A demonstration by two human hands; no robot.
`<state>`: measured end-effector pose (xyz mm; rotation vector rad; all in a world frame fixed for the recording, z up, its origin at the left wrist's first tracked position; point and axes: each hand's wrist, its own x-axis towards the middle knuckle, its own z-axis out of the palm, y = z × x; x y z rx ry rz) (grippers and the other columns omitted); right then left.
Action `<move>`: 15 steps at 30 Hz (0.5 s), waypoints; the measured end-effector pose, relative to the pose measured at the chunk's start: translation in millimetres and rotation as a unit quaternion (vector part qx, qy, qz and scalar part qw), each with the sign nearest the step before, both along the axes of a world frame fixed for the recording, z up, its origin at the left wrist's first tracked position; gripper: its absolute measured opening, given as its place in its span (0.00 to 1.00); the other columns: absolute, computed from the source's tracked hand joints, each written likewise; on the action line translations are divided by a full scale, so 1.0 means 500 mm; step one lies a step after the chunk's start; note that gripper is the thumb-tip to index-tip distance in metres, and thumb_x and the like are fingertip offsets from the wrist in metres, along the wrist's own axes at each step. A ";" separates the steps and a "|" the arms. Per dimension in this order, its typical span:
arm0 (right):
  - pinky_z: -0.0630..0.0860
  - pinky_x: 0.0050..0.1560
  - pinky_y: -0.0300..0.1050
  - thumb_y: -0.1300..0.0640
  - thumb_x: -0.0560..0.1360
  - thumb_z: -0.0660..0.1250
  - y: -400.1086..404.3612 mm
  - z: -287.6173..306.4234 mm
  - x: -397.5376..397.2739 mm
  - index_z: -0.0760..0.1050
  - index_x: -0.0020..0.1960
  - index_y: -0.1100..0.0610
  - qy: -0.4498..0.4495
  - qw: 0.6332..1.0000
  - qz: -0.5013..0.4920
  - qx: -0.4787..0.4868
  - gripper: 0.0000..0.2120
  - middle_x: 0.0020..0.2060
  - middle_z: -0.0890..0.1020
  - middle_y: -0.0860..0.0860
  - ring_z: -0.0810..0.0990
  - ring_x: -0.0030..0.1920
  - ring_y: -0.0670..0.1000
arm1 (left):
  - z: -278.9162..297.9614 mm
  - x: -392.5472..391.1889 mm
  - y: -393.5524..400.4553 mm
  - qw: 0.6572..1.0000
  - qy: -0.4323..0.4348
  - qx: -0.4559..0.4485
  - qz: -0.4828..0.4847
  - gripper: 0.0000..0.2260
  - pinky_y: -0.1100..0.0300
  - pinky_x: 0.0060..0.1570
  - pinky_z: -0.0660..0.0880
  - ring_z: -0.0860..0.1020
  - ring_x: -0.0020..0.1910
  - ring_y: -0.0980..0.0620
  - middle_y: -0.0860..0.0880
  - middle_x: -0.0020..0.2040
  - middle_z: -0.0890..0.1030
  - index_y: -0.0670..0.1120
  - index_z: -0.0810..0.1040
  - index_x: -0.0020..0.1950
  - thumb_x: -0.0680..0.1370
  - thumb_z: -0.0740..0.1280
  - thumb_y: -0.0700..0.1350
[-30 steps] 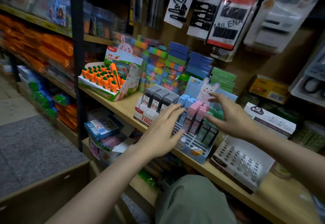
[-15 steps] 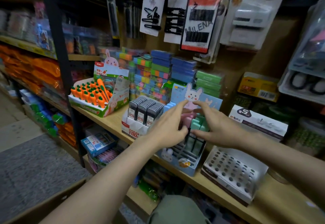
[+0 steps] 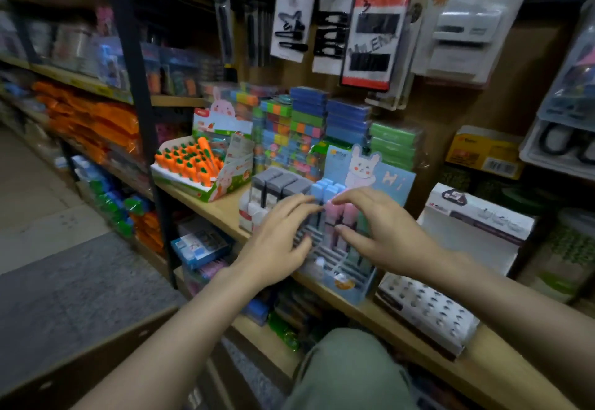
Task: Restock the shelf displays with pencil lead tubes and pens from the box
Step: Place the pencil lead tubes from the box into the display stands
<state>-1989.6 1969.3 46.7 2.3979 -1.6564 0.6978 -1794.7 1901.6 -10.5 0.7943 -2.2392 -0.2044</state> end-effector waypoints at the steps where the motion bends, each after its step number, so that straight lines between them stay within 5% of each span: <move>1: 0.72 0.58 0.48 0.54 0.75 0.69 0.003 -0.009 0.032 0.76 0.60 0.56 -0.005 1.000 0.021 0.001 0.14 0.53 0.79 0.52 0.76 0.56 0.52 | -0.018 0.033 0.017 1.000 0.008 -0.016 0.011 0.17 0.61 0.69 0.63 0.66 0.70 0.54 0.51 0.68 0.72 0.47 0.74 0.66 0.77 0.66 0.41; 4: 0.74 0.55 0.49 0.54 0.75 0.69 0.002 -0.061 0.149 0.80 0.53 0.54 -0.006 0.995 0.084 0.061 0.08 0.48 0.81 0.52 0.79 0.52 0.53 | -0.101 0.155 0.075 0.997 0.035 0.000 0.074 0.12 0.61 0.59 0.70 0.75 0.57 0.52 0.51 0.55 0.78 0.45 0.79 0.57 0.75 0.67 0.39; 7: 0.75 0.52 0.44 0.52 0.75 0.68 -0.009 -0.150 0.283 0.81 0.51 0.52 0.044 0.970 0.138 0.194 0.07 0.48 0.84 0.51 0.81 0.52 0.52 | -0.217 0.301 0.145 0.972 0.034 0.115 0.201 0.10 0.60 0.53 0.71 0.77 0.52 0.50 0.51 0.49 0.79 0.44 0.80 0.54 0.74 0.68 0.36; 11: 0.73 0.54 0.41 0.51 0.76 0.68 -0.009 -0.317 0.448 0.81 0.56 0.53 0.080 0.917 0.166 0.354 0.11 0.53 0.84 0.52 0.81 0.55 0.53 | -0.379 0.440 0.237 0.858 0.081 0.332 0.384 0.11 0.61 0.52 0.73 0.80 0.52 0.48 0.44 0.54 0.83 0.42 0.81 0.56 0.75 0.66 0.36; 15: 0.74 0.55 0.45 0.55 0.75 0.68 0.002 -0.502 0.537 0.79 0.57 0.58 0.077 0.877 0.143 0.453 0.12 0.56 0.82 0.58 0.79 0.59 0.56 | -0.518 0.481 0.308 0.738 0.140 0.477 0.456 0.11 0.62 0.44 0.68 0.79 0.50 0.47 0.40 0.53 0.83 0.39 0.79 0.58 0.77 0.65 0.35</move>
